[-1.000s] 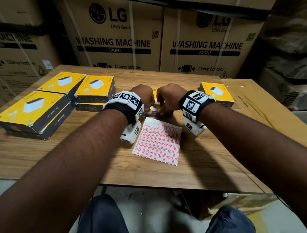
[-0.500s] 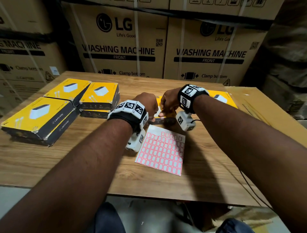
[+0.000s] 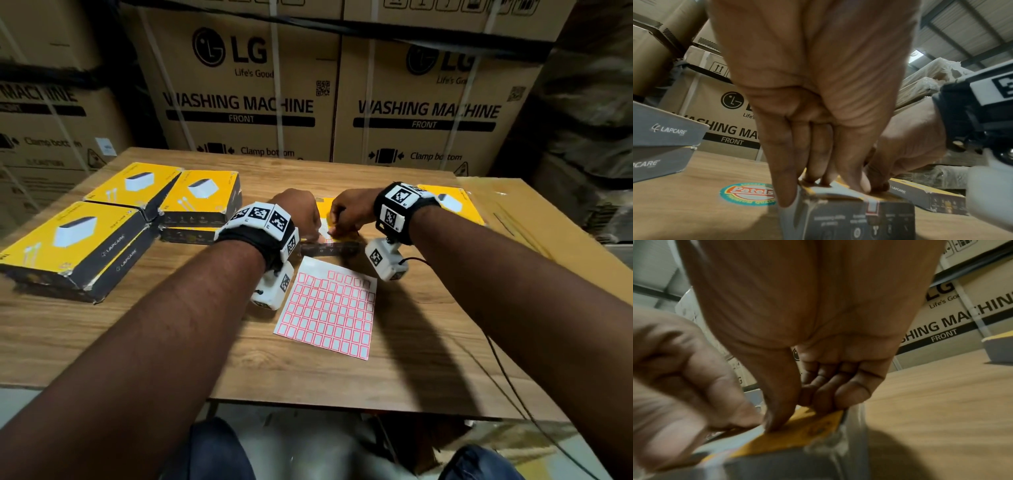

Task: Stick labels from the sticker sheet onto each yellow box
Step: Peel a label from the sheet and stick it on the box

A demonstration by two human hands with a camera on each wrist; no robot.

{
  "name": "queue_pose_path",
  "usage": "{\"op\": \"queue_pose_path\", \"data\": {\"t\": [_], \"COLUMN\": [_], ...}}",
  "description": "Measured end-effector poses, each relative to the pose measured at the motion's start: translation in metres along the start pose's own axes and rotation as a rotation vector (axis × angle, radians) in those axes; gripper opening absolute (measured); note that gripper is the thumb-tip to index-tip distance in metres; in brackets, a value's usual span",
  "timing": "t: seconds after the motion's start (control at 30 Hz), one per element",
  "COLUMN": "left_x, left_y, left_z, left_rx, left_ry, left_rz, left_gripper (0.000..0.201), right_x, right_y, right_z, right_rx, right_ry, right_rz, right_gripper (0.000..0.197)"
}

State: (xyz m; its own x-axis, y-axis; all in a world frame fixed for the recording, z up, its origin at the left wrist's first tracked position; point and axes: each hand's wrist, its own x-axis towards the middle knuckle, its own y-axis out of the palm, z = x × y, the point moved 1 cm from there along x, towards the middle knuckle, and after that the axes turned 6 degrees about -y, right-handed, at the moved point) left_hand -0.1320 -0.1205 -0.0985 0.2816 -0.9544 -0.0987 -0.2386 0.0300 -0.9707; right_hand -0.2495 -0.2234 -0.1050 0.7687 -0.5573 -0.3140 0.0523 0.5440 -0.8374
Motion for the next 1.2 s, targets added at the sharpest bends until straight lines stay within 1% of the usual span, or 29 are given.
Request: {"op": "queue_pose_path", "data": {"t": [0.03, 0.07, 0.17, 0.23, 0.37, 0.47, 0.53, 0.6, 0.67, 0.73, 0.8, 0.93, 1.0, 1.1, 1.2], "left_x": [0.0, -0.001, -0.001, -0.003, -0.006, 0.0, 0.001, 0.0, -0.001, -0.003, -0.005, -0.01, -0.011, -0.017, -0.019], "left_y": [0.001, 0.002, 0.007, 0.01, 0.012, 0.011, 0.009, 0.008, 0.009, 0.008, 0.007, 0.008, 0.012, 0.016, 0.008], "left_z": [-0.003, -0.006, -0.016, -0.022, -0.028, -0.022, -0.02, -0.018, -0.014, -0.011, -0.01, -0.018, -0.024, -0.031, -0.031], "left_rx": [0.006, 0.02, 0.056, 0.074, 0.068, 0.057, 0.055, 0.052, 0.039, 0.028, 0.033, 0.116, 0.179, 0.246, 0.276], "left_ry": [-0.011, -0.021, -0.039, -0.043, -0.09, -0.12, -0.115, -0.104, -0.095, -0.079, -0.066, -0.017, 0.014, 0.061, 0.081], "left_rz": [-0.025, -0.053, -0.114, -0.137, -0.161, -0.16, -0.163, -0.162, -0.149, -0.131, -0.108, -0.089, -0.105, -0.12, -0.069], "left_gripper": [0.029, 0.032, 0.042, 0.041, 0.04, 0.039, 0.034, 0.03, 0.027, 0.024, 0.026, 0.046, 0.051, 0.045, 0.035], "right_x": [-0.003, -0.007, -0.022, -0.03, -0.033, -0.036, -0.035, -0.032, -0.027, -0.026, -0.028, -0.032, -0.033, -0.036, -0.039], "right_y": [0.002, 0.004, 0.009, 0.01, 0.012, 0.012, 0.014, 0.02, 0.026, 0.028, 0.025, 0.018, 0.018, 0.019, 0.021], "right_z": [-0.002, -0.004, -0.011, -0.013, -0.012, -0.009, -0.005, -0.002, 0.001, 0.002, 0.003, -0.001, -0.002, -0.002, -0.005], "right_rx": [0.022, 0.028, 0.073, 0.053, -0.015, -0.009, -0.041, -0.128, -0.222, -0.256, -0.227, -0.181, -0.161, -0.144, -0.108], "right_ry": [-0.008, -0.019, -0.054, -0.057, -0.066, -0.064, -0.049, -0.042, -0.05, -0.06, -0.057, -0.052, -0.045, -0.053, -0.054], "right_rz": [-0.002, -0.006, -0.004, -0.015, -0.051, -0.072, -0.102, -0.136, -0.177, -0.21, -0.208, -0.138, -0.13, -0.144, -0.188], "right_gripper": [0.017, 0.021, 0.053, 0.061, 0.063, 0.062, 0.061, 0.061, 0.059, 0.056, 0.054, 0.054, 0.056, 0.055, 0.053]}}
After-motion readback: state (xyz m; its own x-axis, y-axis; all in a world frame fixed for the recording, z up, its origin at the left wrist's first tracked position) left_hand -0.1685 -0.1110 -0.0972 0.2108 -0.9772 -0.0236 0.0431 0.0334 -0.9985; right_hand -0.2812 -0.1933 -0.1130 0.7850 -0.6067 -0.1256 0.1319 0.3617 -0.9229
